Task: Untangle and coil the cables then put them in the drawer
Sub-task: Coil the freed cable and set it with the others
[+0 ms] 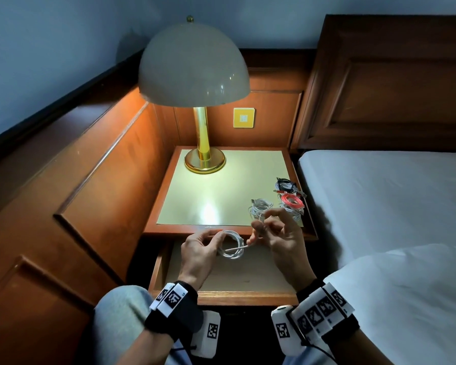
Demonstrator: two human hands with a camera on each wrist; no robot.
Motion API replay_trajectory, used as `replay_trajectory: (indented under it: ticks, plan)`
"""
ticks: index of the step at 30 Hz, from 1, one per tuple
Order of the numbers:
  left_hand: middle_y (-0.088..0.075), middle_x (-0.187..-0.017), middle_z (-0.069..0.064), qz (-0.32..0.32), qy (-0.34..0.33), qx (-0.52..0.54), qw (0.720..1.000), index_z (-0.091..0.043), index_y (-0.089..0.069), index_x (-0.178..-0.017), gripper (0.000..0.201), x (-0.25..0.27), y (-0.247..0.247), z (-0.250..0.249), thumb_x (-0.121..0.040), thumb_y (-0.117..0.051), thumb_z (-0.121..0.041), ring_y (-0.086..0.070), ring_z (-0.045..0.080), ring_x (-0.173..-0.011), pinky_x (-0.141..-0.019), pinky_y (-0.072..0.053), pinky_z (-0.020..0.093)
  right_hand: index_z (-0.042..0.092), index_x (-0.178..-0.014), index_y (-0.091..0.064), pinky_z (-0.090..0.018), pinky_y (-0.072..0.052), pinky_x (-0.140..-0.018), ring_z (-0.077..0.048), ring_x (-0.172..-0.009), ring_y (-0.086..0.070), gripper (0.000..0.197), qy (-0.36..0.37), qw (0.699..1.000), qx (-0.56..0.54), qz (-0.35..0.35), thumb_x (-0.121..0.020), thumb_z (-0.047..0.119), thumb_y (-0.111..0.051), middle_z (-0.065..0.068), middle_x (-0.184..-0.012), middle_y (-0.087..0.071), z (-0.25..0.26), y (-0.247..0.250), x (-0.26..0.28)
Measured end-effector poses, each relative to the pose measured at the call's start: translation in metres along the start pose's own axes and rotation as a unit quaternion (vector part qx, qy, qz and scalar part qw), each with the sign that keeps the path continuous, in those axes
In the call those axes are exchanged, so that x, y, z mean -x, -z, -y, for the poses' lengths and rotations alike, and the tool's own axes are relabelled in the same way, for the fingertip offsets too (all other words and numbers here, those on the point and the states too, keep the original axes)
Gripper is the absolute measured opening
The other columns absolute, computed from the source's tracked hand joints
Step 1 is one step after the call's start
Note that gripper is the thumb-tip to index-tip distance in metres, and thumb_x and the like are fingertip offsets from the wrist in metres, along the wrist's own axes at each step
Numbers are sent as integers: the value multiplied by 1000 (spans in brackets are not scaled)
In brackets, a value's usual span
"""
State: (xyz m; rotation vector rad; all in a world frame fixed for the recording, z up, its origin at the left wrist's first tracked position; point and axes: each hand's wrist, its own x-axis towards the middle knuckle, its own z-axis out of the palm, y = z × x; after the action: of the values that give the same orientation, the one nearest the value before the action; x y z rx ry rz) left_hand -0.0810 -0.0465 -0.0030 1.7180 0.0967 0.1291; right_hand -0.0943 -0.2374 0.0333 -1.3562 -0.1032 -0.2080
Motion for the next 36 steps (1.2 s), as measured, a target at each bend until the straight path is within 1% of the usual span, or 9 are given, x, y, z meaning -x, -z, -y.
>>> replay_trajectory:
  ticks: [4,11,14,18,20,22,25,28,36]
  plan:
    - [-79,-89,2,-25,30,56,998,-13,-79,-98,10,-2,-1,1,-92,-72,-19,-75,22,-87,-81,-62,41,5,-102,-56,-56,-56,-70,-31,-58,-61,27,-30,999,41,-9,-86,18,-73,-12,-65,-65,-11,2,3]
    - [-78,-95,9,30,24,146,989,-14,-78,-94,11,9,-3,-20,-95,-67,-15,-74,30,-93,-81,-59,40,8,-97,-61,-31,-56,-55,-15,-61,-67,14,-36,985,169,29,-91,9,-73,-8,-72,-67,-17,-5,-18]
    - [-78,-95,12,50,17,152,987,-16,-79,-92,13,9,-3,-23,-95,-67,-17,-73,31,-93,-86,-57,43,5,-94,-69,-30,-57,-62,-19,-69,-69,7,-64,980,178,67,-93,12,-71,-11,-79,-71,-15,-8,-24]
    - [-78,-93,9,52,12,139,989,-10,-77,-95,12,7,-4,-25,-96,-66,-16,-74,27,-91,-87,-57,43,3,-102,-74,-43,-57,-84,-37,-92,-72,37,-139,975,99,143,-105,32,-52,-20,-96,-75,-9,-9,-20]
    - [-78,-92,10,54,11,139,989,-12,-77,-93,12,7,-4,-25,-96,-66,-16,-75,28,-89,-86,-58,44,5,-105,-74,-43,-57,-80,-37,-94,-71,31,-148,969,103,171,-100,32,-61,-18,-100,-75,-6,-8,-16]
    - [-78,-93,12,49,27,155,986,-14,-79,-91,11,6,-5,-23,-94,-68,-15,-75,32,-89,-86,-58,47,5,-111,-73,-33,-57,-69,-26,-87,-70,23,-145,966,113,182,-92,19,-72,-18,-103,-75,-8,-6,-15]
    - [-77,-99,15,56,53,187,979,-7,-78,-100,15,5,-6,-22,-89,-71,-14,-74,34,-95,-91,-57,48,3,-112,-72,-26,-55,-62,-20,-83,-67,22,-144,970,103,165,-90,7,-73,-21,-103,-73,-15,-2,-15]
    - [-76,-105,16,84,67,205,973,-5,-76,-109,25,6,-7,-20,-87,-71,-17,-72,34,-102,-90,-58,43,7,-112,-71,-28,-54,-62,-19,-82,-68,20,-146,975,95,139,-93,12,-71,-18,-102,-74,-22,1,-14]
    - [-77,-102,17,95,55,195,975,-3,-77,-105,16,7,-6,-18,-94,-66,-8,-73,33,-96,-80,-61,36,1,-114,-58,-29,-51,-61,-20,-82,-67,43,-209,971,4,115,-79,21,-74,-14,-97,-73,-27,6,-12]
